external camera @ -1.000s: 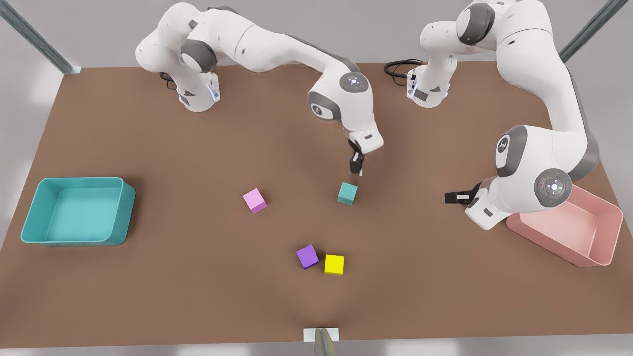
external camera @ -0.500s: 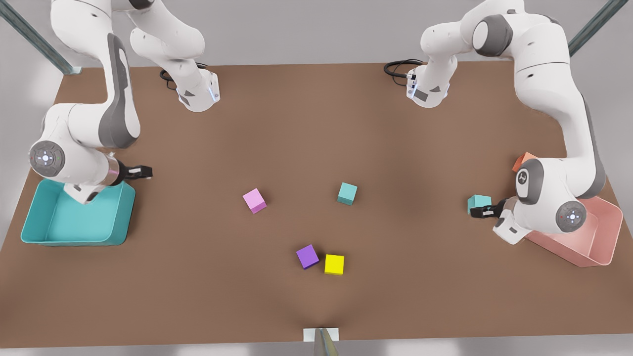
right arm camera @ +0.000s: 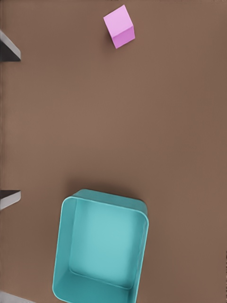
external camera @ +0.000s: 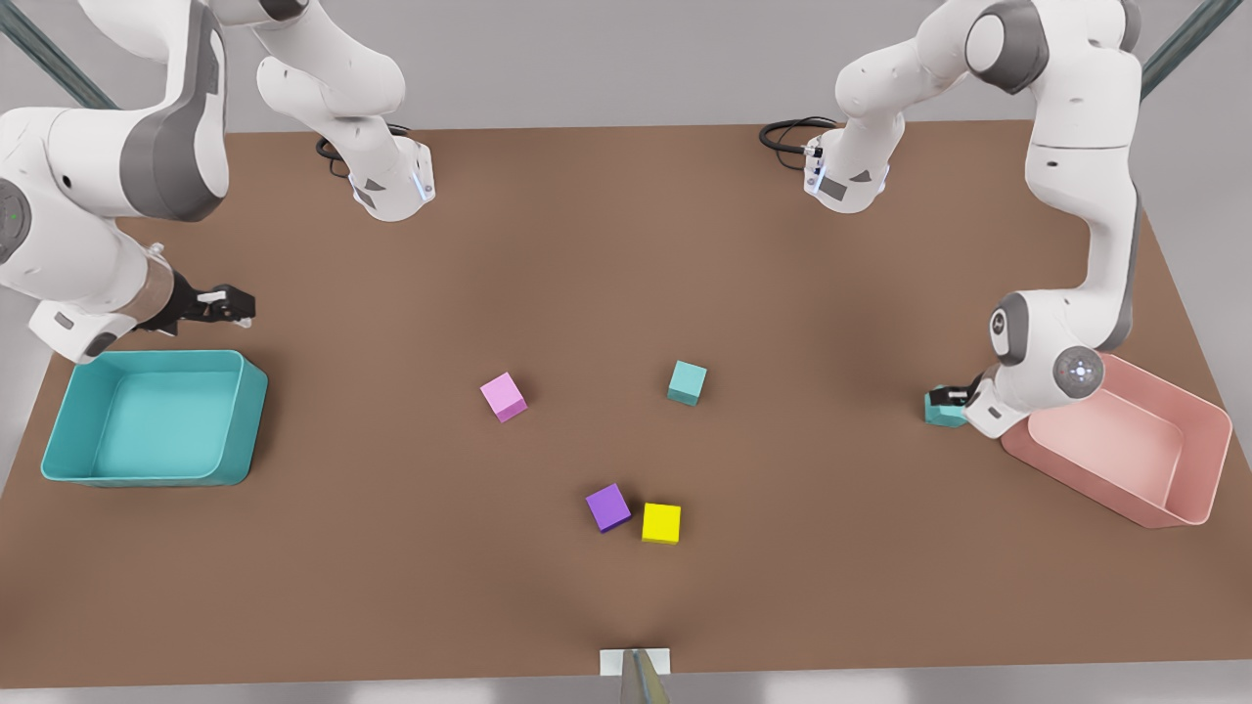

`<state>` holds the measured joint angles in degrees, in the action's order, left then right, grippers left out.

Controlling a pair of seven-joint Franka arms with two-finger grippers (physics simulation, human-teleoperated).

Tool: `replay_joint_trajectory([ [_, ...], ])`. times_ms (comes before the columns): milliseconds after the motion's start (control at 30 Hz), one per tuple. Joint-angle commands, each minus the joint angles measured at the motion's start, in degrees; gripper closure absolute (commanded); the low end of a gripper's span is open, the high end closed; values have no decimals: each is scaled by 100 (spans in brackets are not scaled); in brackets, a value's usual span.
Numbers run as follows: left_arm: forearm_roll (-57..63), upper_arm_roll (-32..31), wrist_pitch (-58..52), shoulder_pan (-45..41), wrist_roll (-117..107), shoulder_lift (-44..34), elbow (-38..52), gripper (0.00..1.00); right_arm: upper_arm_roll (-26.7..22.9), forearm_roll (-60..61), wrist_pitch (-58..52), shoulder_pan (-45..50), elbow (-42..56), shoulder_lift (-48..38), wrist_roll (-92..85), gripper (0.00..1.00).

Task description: Stack the two blue cubes on top of each other

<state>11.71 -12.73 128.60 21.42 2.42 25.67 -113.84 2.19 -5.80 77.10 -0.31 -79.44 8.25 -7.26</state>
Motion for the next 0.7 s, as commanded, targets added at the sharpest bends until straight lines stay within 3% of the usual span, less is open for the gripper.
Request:
replay_joint_trajectory([
  [0, 69, -1, 728, 2, 663, 79, -7, 0, 19, 35, -20, 22, 17, 45, 32, 0],
  [133, 69, -1, 1026, 28, 654, 184, -200, 0, 318, 61, 24, 22, 34, 80, 50, 0],
  [467, 77, 8, 1457, 213, 663, 501, -438, 0, 309, 141, 112, -13, 34, 124, 41, 0],
  [500, 77, 8, 1449, 213, 654, 492, -438, 8, 309, 141, 112, -13, 34, 124, 41, 0],
  [533, 69, 8, 1378, 204, 645, 431, -420, 33, 309, 141, 112, -13, 34, 124, 41, 0],
  [567, 77, 8, 1370, 204, 637, 413, -420, 44, 309, 141, 112, -13, 34, 124, 41, 0],
  [667, 77, -10, 825, 116, 523, 71, -341, 45, 309, 141, 112, -4, 34, 133, 41, 0],
])
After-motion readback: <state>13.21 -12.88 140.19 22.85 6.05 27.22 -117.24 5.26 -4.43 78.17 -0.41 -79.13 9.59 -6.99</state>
